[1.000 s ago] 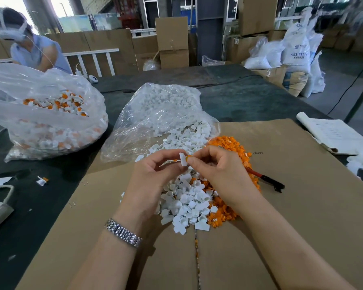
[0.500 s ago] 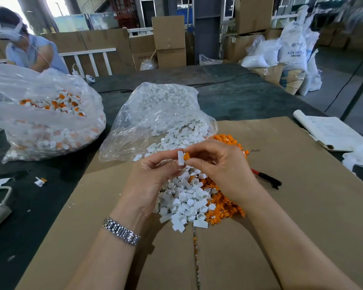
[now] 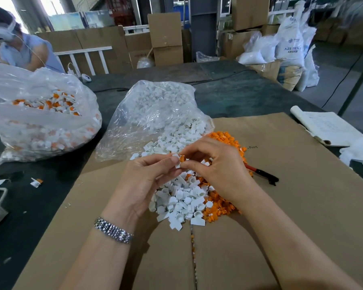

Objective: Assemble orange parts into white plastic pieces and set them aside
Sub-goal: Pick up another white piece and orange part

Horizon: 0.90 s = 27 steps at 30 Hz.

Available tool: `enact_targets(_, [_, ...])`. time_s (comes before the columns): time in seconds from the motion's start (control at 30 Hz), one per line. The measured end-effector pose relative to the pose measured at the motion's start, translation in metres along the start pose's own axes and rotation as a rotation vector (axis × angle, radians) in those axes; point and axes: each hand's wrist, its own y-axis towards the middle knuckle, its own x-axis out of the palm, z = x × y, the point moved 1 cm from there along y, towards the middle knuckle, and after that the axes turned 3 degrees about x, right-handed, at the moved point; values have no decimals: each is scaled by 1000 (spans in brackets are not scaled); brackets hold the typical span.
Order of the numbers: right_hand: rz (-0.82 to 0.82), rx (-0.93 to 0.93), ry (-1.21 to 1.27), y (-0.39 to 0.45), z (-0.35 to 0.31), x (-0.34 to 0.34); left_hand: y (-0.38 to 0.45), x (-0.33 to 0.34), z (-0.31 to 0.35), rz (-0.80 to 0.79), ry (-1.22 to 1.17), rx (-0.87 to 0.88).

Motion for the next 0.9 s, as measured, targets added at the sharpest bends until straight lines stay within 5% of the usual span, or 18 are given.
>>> enact_targets(0.77, [-102,8,-51,-2,-4,-1,0,1,0,28,25,-69])
enact_targets(0.9, [-48,219,-185,2,5,-24,-1,1,1,43,-12,-87])
